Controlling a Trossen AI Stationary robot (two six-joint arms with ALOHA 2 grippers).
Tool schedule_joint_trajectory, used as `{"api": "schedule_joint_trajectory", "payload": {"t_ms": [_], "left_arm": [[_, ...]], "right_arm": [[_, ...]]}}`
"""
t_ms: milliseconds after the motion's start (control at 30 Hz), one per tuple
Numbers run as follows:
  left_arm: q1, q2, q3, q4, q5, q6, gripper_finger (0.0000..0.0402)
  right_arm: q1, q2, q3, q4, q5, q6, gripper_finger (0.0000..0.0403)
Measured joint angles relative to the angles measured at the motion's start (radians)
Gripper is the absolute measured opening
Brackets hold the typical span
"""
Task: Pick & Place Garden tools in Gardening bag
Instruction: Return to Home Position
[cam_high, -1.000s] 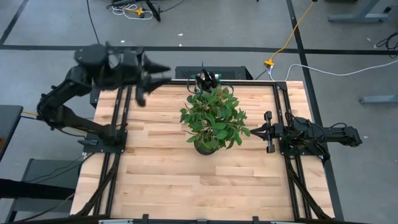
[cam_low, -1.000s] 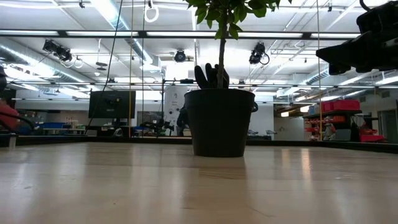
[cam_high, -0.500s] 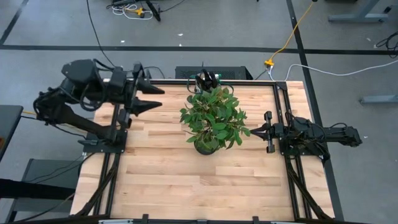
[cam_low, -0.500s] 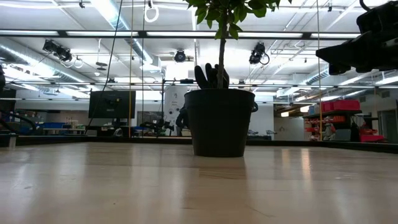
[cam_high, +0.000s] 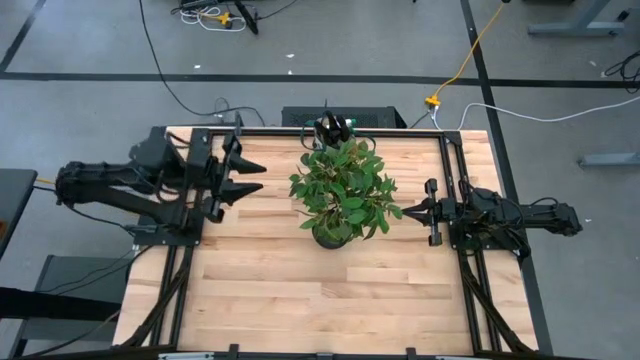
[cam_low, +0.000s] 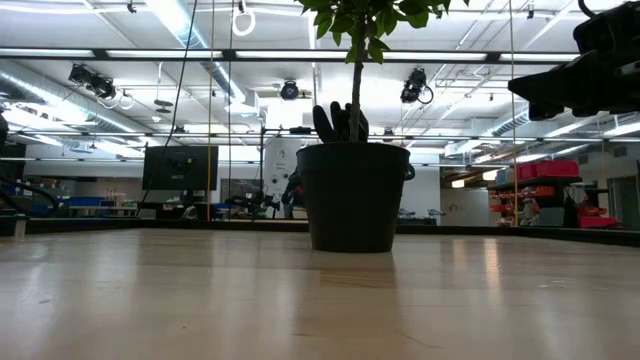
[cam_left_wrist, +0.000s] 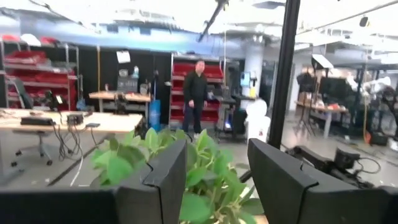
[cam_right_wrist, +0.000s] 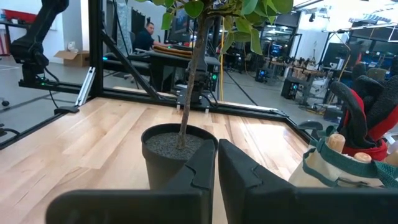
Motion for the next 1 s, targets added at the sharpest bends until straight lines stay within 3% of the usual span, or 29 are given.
{"api": "schedule_joint_trajectory", "payload": {"t_ms": [133,667,1000], "left_arm": [[0.011,-0.073,-0.181,0.158,-0.027,-0.001,0.0177],[0.059,-0.421,-0.731,0.405,-0.087,-0.053,0.0177],[0.012,-0.645,-0.960,0.463,-0.104,-0.078,0.0177]], "right_arm": [[0.000,0.000,0.000,0.000,0.000,0.000,0.0025],[0.000,0.000,0.000,0.000,0.000,0.000,0.0025],[0.000,0.000,0.000,0.000,0.000,0.000,0.0025]]}}
